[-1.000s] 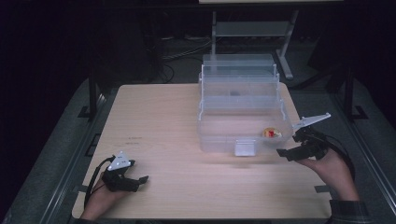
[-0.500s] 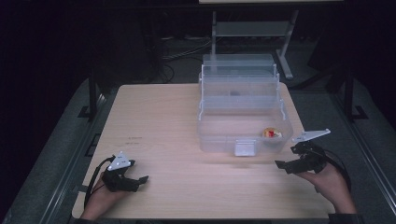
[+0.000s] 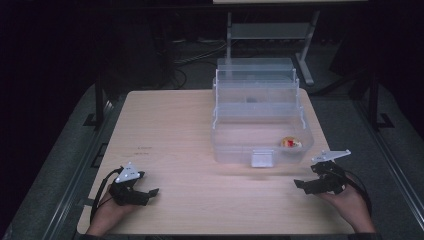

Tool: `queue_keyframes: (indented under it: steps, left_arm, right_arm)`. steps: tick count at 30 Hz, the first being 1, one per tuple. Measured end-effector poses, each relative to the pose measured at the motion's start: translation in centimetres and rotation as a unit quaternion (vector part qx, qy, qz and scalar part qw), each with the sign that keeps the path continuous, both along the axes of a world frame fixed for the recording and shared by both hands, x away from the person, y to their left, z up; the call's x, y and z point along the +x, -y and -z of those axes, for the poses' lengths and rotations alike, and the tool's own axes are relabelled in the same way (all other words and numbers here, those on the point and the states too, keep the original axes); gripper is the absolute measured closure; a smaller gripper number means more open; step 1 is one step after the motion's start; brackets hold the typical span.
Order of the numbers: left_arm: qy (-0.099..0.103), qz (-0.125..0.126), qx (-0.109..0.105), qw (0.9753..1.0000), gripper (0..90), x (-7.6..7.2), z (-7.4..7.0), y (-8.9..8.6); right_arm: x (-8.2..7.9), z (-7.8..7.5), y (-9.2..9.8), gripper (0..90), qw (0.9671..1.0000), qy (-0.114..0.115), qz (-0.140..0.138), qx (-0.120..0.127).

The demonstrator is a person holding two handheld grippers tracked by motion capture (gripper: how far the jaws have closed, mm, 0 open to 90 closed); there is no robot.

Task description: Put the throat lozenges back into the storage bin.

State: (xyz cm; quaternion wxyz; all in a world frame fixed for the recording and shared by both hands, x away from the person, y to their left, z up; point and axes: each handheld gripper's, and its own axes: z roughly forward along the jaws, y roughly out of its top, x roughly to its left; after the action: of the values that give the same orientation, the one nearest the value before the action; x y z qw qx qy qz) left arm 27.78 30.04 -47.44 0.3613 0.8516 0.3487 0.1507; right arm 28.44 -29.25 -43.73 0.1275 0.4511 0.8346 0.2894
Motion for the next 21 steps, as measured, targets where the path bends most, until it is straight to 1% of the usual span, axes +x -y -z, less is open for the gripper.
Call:
queue_keyframes:
  steps: [1,4,5,7,9,10,11,12,14,17,21]
  left_arm:
    - [0.0,0.0,0.0,1.0,12.5,0.0,0.0,0.0]
    - [0.0,0.0,0.0,1.0,12.5,0.0,0.0,0.0]
    - [0.0,0.0,0.0,1.0,12.5,0.0,0.0,0.0]
    - [0.0,0.0,0.0,1.0,12.5,0.0,0.0,0.0]
    - [0.0,0.0,0.0,1.0,12.5,0.0,0.0,0.0]
    - [0.0,0.0,0.0,1.0,12.5,0.0,0.0,0.0]
    - [0.0,0.0,0.0,1.0,12.5,0.0,0.0,0.0]
    - [0.0,0.0,0.0,1.0,12.5,0.0,0.0,0.0]
    - [0.0,0.0,0.0,1.0,12.5,0.0,0.0,0.0]
    - [0.0,0.0,0.0,1.0,12.5,0.0,0.0,0.0]
    - [0.0,0.0,0.0,1.0,12.5,0.0,0.0,0.0]
  right_arm:
    - [-0.2,0.6,0.2,14.3,1.0,-0.003,0.004,0.003]
    - [-0.3,1.0,0.3,14.3,1.0,0.002,0.006,0.002]
    - [-0.5,1.5,0.4,14.3,1.0,0.002,0.007,0.004]
    - [-0.7,1.9,0.5,14.3,1.0,0.004,0.008,0.003]
    - [-0.8,2.5,0.5,14.3,1.0,0.003,0.007,0.0]
    - [-0.8,2.5,0.5,14.3,1.0,0.003,0.007,0.0]
    - [-0.8,3.0,0.6,13.9,1.0,-0.002,0.007,-0.001]
    - [-0.8,3.1,0.6,14.3,1.0,0.003,0.008,-0.004]
    - [-0.9,3.1,0.6,14.3,0.9999,0.003,0.012,0.002]
    - [-1.0,3.3,0.6,14.2,0.9998,0.015,0.012,-0.001]
    - [-1.2,3.6,0.6,13.3,0.9995,0.03,0.012,0.007]
